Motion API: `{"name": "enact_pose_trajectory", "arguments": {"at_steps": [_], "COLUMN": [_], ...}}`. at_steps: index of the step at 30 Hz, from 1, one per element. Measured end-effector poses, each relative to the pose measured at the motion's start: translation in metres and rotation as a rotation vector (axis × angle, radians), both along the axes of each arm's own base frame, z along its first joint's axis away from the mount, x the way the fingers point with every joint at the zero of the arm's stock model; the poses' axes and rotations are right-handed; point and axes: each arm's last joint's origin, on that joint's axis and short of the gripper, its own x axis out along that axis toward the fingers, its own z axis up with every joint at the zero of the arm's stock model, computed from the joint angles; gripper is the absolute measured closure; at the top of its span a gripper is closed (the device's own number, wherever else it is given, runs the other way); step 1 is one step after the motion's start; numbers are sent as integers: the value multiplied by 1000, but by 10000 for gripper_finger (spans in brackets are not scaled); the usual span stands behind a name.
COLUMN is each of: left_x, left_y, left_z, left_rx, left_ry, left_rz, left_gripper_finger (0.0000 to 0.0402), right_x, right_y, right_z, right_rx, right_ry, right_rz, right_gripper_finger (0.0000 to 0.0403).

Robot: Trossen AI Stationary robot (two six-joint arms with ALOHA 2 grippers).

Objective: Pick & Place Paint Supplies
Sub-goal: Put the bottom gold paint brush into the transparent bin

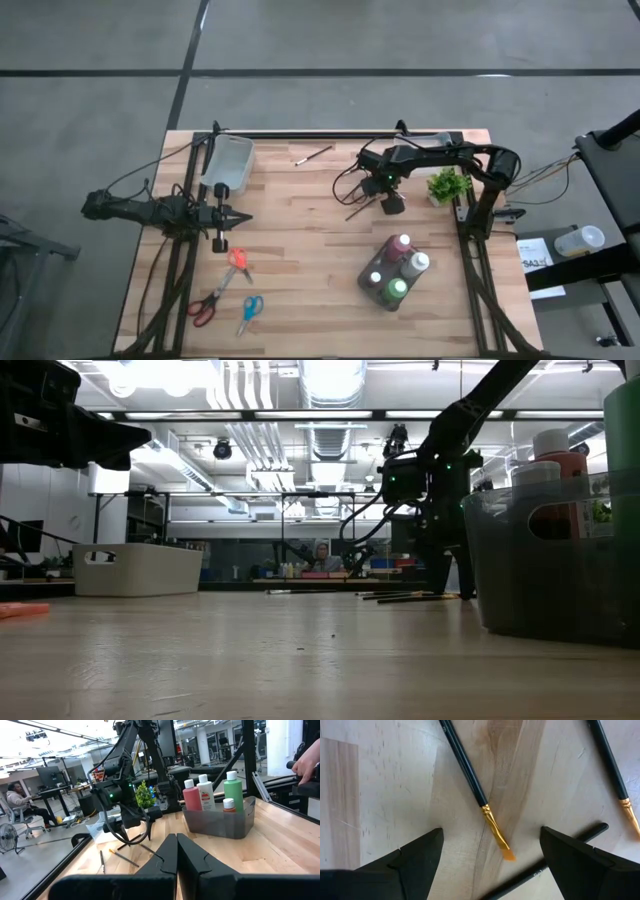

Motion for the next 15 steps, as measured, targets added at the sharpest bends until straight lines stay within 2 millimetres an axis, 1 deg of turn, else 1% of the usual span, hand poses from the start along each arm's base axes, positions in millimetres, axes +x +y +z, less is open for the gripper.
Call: {"name": "enact_pose_trajectory", "arguments": {"at_steps": [9,11,15], "left_x": [0,0,0], "left_y": [0,0,0], "left_z": [0,0,0], "left_rx": [0,0,0], "left_ry": [0,0,0], "left_rz": [0,0,0], "left_gripper_finger": [401,401,401], "right_x": [0,0,0], "right_y": [0,0,0], "right_z": [0,0,-1], "right_rx": [-4,-2,1], "right_ry": [-4,-3,-3], "right_rz": [-3,-8,-19], "right_gripper_finger": [81,98,151]}}
